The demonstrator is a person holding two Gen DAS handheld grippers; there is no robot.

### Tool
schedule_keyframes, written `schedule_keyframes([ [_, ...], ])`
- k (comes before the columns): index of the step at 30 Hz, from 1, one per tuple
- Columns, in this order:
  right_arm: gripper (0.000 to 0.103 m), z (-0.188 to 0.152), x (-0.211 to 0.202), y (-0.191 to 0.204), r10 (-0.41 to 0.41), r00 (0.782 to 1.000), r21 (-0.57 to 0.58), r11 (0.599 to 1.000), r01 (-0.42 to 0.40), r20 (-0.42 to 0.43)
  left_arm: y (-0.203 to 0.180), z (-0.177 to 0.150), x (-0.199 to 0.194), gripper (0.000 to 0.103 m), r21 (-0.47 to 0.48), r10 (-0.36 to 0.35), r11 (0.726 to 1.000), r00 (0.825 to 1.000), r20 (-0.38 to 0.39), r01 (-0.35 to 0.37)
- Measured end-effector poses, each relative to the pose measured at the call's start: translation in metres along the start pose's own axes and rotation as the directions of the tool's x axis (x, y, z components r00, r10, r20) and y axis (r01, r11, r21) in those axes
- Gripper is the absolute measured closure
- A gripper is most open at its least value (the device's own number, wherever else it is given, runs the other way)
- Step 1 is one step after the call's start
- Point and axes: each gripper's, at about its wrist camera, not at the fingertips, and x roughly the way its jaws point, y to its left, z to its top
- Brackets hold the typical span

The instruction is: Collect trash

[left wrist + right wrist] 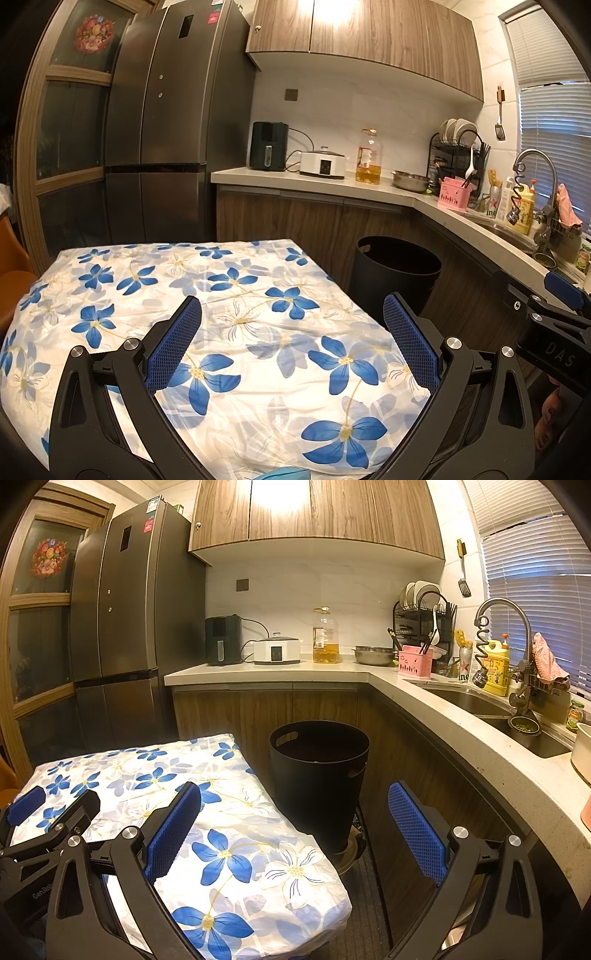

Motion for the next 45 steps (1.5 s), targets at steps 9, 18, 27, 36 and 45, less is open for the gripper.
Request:
schedule_keyframes([
  [9, 0.006, -0.0006, -0.0005, -0.0002, 0.0, 1.0, 0.0, 1.0, 0.0, 0.0, 0.0001, -0.0006, 0.0001, 0.006, -0.001, -0.001, 1.0, 1.0, -0.001, 0.001],
  [18, 0.006, -0.0002, 0.0005, -0.0001, 0.002, 1.0, -0.001, 1.0, -0.002, 0.0, 0.0, 0.001, -0.0002, 0.006, 0.0, 0.0, 1.0, 1.0, 0.001, 0.0],
  [27, 0.006, 0.0, 0.001, -0.0003, 0.002, 1.0, 0.0, 1.0, -0.002, 0.0, -0.0006, 0.0009, -0.0006, 0.006, 0.003, 0.002, 1.0, 1.0, 0.001, -0.002],
  [36, 0.006, -0.0001, 0.0014, -0.0001, 0.002, 1.0, 0.0, 1.0, -0.002, 0.001, 0.0013, 0.0039, 0.0, 0.006, 0.009, 0.0, 1.0, 1.0, -0.001, 0.0],
  [45, 0.006, -0.0001, 0.0017, -0.0009, 0.001, 1.0, 0.001, 1.0, -0.001, 0.0, 0.0041, 0.003, 0.0083, 0.027, 0.045, 0.004, 0.999, 1.0, -0.017, -0.004],
])
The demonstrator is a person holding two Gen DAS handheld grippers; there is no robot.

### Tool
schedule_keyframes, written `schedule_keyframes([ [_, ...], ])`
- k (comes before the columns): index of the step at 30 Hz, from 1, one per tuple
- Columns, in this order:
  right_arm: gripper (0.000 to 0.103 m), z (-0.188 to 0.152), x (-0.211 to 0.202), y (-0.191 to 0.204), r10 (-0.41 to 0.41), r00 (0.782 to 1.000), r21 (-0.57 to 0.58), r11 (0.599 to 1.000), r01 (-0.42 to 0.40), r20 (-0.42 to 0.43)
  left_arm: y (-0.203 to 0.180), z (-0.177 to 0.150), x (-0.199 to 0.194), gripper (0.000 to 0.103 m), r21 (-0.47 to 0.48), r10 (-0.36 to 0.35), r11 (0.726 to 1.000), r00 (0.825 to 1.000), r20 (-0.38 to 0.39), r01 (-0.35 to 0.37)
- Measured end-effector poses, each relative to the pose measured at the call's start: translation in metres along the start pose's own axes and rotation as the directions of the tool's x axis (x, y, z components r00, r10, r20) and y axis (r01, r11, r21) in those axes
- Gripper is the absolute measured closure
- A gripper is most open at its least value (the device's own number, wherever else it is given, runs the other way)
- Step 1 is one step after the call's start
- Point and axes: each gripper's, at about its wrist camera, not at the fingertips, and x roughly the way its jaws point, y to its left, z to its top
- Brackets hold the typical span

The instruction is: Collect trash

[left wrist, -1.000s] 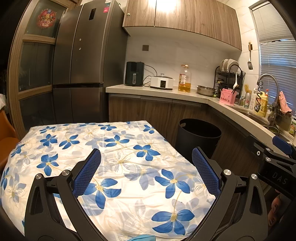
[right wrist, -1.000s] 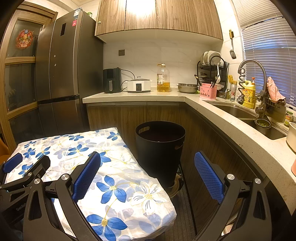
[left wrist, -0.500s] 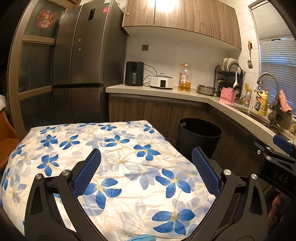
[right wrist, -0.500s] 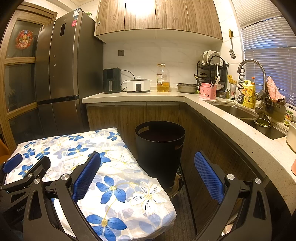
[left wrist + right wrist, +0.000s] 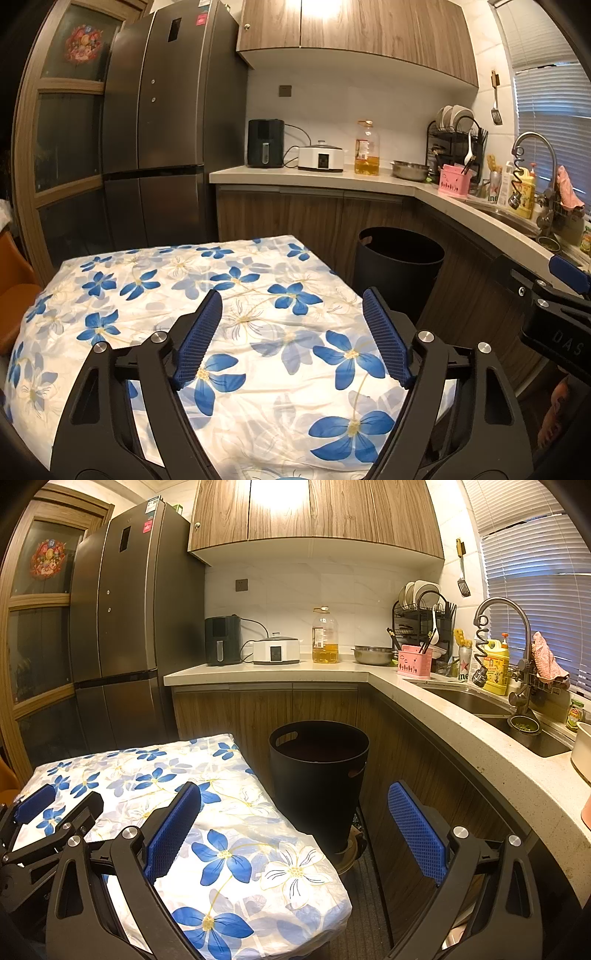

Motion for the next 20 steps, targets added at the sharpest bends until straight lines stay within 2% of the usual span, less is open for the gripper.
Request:
schedule_keyframes([
  [10, 0.006, -0.0005, -0.0005, -0.0004, -0.001, 1.0, 0.003, 1.0, 0.001, -0.001, -0.0002, -0.0032, 0.0014, 0.028, 0.007, 0.001, 1.0, 1.0, 0.002, -0.001],
  [12, 0.006, -0.0003, -0.0005, -0.0002, -0.001, 1.0, 0.003, 1.0, 0.001, 0.0, -0.0002, -0.004, 0.0023, 0.024, 0.002, 0.01, 1.0, 1.0, -0.002, -0.01],
  [16, 0.006, -0.0007, -0.0006, -0.001, -0.001, 1.0, 0.003, 1.0, 0.001, -0.001, 0.0032, -0.0046, 0.0023, 0.007, -0.011, 0.02, 1.0, 1.0, 0.006, -0.02],
  [20, 0.006, -0.0014, -0.0016, -0.0011, -0.001, 1.0, 0.003, 1.0, 0.001, -0.001, 0.0028, -0.0051, -0.0015, 0.006, -0.022, 0.019, 1.0, 1.0, 0.022, -0.019],
])
